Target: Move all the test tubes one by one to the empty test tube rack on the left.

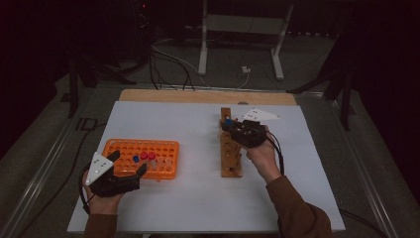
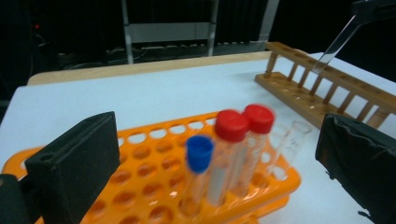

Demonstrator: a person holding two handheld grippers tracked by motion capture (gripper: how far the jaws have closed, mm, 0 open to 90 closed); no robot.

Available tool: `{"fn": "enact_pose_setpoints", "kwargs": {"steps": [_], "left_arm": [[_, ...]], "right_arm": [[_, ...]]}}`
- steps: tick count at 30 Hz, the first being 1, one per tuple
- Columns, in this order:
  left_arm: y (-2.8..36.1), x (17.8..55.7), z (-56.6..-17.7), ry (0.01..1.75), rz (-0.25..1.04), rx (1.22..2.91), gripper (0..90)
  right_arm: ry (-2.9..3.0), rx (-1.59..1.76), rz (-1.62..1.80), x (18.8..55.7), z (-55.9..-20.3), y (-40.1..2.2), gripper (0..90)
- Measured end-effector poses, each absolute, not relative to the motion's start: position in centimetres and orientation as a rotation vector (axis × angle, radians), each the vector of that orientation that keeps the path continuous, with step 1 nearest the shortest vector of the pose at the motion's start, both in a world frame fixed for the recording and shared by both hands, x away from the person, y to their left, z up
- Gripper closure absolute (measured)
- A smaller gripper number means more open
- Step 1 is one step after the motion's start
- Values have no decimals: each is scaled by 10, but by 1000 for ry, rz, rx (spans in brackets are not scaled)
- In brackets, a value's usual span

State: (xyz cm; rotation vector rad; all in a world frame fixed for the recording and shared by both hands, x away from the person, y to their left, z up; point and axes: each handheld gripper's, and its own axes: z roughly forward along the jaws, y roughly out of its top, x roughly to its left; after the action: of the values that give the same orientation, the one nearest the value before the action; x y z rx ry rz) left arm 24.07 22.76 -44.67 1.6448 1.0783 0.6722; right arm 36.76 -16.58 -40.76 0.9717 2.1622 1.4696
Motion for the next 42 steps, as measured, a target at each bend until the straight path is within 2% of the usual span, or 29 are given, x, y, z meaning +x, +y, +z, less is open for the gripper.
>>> {"fn": "enact_pose_setpoints", "kwargs": {"steps": [6,12,21,28,32,37,42], "left_arm": [[202,243,-433,1006,635,1635,4],[160,251,-425,910,594,1692,15],[107,262,-435,842,550,1769,49],[87,270,-442,834,541,1834,75],[81,271,-444,858,588,1842,214],[81,273,-445,864,562,1844,547],[79,273,-446,843,552,1854,660]], "right_arm": [[2216,947,1465,357,-410,-164,766],[2251,925,1490,347,-411,-158,765],[2322,862,1513,331,-411,-141,764],[2372,833,1526,322,-411,-128,763],[2385,823,1548,318,-409,-122,763],[2396,805,1558,315,-407,-118,763],[2404,800,1564,314,-408,-115,763]]}}
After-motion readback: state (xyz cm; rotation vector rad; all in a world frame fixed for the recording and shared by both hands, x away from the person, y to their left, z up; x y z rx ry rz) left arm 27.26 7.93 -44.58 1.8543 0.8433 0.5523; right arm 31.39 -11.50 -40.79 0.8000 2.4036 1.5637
